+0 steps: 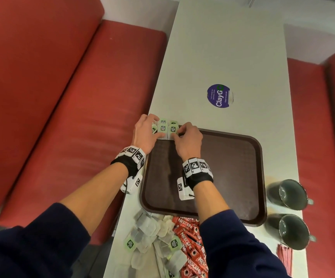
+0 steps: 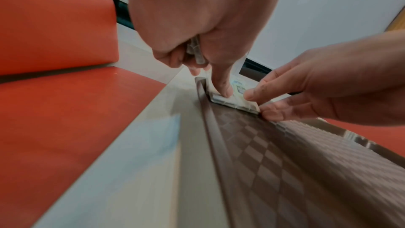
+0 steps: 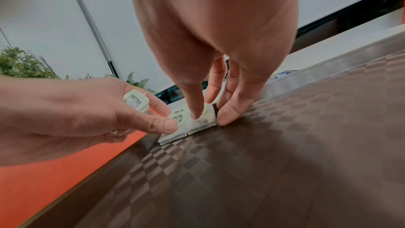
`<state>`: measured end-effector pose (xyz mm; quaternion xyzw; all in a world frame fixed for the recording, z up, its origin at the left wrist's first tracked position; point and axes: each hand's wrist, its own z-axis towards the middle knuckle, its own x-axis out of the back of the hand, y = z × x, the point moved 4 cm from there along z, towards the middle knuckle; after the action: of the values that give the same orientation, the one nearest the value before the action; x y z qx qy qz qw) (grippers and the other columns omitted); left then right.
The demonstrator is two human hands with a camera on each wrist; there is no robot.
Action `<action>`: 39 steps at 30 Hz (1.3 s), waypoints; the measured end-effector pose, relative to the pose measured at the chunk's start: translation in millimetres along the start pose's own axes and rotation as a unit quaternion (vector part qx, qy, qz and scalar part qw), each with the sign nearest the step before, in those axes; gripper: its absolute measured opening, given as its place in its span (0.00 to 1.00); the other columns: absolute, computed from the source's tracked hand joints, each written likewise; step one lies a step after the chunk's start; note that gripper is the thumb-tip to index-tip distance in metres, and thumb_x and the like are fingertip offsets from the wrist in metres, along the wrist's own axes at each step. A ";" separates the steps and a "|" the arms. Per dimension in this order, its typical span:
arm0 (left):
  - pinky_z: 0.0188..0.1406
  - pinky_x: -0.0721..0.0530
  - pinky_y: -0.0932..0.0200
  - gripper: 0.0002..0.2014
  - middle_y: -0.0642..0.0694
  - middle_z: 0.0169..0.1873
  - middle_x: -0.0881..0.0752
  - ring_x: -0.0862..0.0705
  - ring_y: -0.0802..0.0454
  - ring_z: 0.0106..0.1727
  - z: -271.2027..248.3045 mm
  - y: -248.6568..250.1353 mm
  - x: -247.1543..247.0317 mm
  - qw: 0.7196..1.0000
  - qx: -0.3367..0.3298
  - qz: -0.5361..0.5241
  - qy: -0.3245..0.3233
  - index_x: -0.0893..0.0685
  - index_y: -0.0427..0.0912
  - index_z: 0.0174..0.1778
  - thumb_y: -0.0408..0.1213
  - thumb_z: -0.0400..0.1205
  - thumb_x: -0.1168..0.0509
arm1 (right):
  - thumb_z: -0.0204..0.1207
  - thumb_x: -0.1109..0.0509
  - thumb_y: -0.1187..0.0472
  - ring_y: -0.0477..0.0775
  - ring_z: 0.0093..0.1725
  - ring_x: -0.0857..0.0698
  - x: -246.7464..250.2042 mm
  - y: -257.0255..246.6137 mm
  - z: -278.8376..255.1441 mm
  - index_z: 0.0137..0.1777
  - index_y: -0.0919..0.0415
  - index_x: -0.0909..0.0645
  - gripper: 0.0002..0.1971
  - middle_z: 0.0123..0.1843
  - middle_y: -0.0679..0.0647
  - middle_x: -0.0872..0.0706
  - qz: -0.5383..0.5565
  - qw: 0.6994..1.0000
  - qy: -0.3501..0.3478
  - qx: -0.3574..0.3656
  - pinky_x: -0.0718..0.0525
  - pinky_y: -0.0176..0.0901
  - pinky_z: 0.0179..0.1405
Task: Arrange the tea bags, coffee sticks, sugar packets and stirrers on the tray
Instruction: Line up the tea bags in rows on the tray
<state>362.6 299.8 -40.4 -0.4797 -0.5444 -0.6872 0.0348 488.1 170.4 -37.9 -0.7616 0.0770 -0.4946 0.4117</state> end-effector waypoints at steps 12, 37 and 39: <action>0.64 0.14 0.48 0.25 0.47 0.60 0.10 0.11 0.47 0.59 12.3 -1.1 -0.6 0.999 -0.039 0.018 -0.025 0.11 0.44 0.67 0.34 0.75 0.13 | 0.83 0.20 0.62 0.58 0.58 0.14 -3.6 -6.5 -3.5 0.56 0.58 0.15 0.07 0.58 0.56 0.12 -0.004 1.000 0.008 -0.021 0.16 0.49 0.56; 0.22 0.35 0.61 0.32 0.37 0.38 0.15 0.25 0.49 0.32 -122.9 78.4 60.4 0.851 0.202 -0.476 -0.092 0.13 0.45 0.61 0.73 0.84 0.37 | 0.89 0.24 0.56 0.51 0.40 0.05 100.1 -76.5 -155.5 0.56 0.52 0.11 0.02 0.45 0.49 0.05 0.227 0.970 -0.071 0.054 0.06 0.47 0.47; 0.26 0.27 0.60 0.32 0.28 0.55 0.12 0.15 0.43 0.43 -139.0 81.9 63.8 0.844 0.215 -0.484 -0.086 0.11 0.48 0.59 0.76 0.82 0.37 | 0.89 0.24 0.54 0.51 0.41 0.05 98.2 -78.0 -175.9 0.56 0.50 0.10 0.02 0.46 0.49 0.05 0.229 0.967 -0.097 0.054 0.06 0.48 0.48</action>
<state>288.6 188.3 70.0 -0.1933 -0.8424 -0.4382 -0.2469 370.8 72.6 114.9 -0.7446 0.1817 -0.3144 0.5601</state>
